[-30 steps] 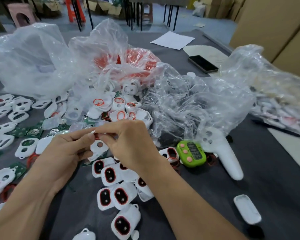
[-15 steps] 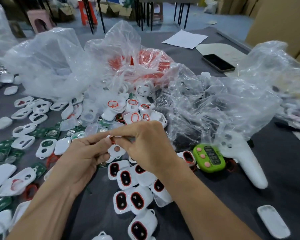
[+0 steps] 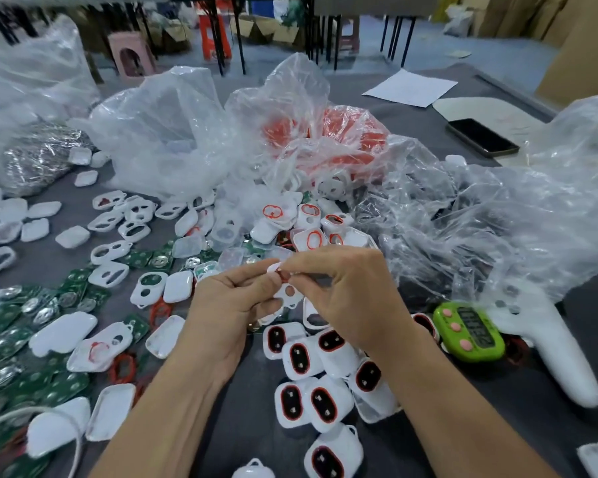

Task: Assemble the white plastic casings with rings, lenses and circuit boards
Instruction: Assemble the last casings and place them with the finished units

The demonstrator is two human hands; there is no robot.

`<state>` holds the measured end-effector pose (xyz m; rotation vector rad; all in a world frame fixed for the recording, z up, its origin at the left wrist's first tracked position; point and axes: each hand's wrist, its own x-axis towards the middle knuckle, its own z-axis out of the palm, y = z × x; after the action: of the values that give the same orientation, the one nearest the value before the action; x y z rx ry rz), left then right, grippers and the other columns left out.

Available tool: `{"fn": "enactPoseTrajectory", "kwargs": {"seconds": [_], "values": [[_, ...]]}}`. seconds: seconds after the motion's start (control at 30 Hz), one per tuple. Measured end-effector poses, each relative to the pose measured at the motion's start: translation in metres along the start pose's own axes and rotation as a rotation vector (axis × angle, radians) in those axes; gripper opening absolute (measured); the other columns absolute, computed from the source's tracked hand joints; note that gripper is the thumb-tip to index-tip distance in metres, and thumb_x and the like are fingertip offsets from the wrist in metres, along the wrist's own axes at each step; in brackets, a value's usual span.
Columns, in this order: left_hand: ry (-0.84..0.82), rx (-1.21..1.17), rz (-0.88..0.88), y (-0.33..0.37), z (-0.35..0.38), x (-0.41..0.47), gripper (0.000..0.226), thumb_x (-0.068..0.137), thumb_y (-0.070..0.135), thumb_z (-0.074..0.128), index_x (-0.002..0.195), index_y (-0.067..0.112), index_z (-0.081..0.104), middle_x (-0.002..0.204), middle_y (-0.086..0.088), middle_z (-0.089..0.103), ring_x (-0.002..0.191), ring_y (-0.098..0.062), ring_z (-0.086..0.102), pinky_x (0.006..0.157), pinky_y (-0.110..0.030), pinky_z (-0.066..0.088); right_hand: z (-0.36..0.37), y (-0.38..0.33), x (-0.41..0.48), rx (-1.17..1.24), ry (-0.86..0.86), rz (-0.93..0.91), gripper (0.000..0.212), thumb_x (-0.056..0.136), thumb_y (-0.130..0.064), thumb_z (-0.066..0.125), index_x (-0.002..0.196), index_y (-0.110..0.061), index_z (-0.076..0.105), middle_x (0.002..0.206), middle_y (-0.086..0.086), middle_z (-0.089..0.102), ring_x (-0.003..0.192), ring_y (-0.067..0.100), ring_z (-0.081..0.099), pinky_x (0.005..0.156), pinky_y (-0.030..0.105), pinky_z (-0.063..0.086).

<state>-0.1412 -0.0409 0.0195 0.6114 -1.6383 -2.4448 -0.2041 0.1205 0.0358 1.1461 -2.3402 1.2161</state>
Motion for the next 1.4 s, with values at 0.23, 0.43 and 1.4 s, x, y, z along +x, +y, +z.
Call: {"fn": "enactPoseTrajectory", "kwargs": {"seconds": [0.23, 0.43, 1.4], "values": [[-0.110, 0.048, -0.103, 0.006, -0.013, 0.000, 0.036, 0.068, 0.007, 0.076, 0.103, 0.000, 0.079, 0.088, -0.012, 0.076, 0.062, -0.007, 0.066, 0.055, -0.014, 0.054, -0.002, -0.004, 0.001, -0.017, -0.058, -0.036, 0.012, 0.085, -0.016, 0.081, 0.095, -0.022, 0.084, 0.083, -0.005, 0.079, 0.073, 0.010, 0.071, 0.073, 0.032, 0.058], [-0.227, -0.030, -0.179, 0.011, -0.021, -0.001, 0.022, 0.070, 0.005, 0.073, 0.089, 0.007, 0.084, 0.078, -0.007, 0.076, 0.054, -0.006, 0.066, 0.047, -0.011, 0.051, -0.005, -0.008, -0.001, 0.265, -0.054, 0.161, 0.018, 0.070, -0.013, 0.090, 0.082, -0.025, 0.083, 0.071, -0.008, 0.076, 0.061, 0.007, 0.069, 0.063, 0.021, 0.055], [0.022, 0.503, 0.316, -0.005, 0.008, -0.001, 0.024, 0.092, 0.025, 0.075, 0.109, 0.042, 0.076, 0.090, 0.000, 0.080, 0.083, -0.012, 0.074, 0.081, -0.036, 0.062, 0.013, -0.004, 0.001, 0.312, 0.105, 0.553, 0.014, 0.078, -0.012, 0.084, 0.088, -0.022, 0.083, 0.074, -0.013, 0.077, 0.070, 0.000, 0.073, 0.065, 0.020, 0.058]]}}
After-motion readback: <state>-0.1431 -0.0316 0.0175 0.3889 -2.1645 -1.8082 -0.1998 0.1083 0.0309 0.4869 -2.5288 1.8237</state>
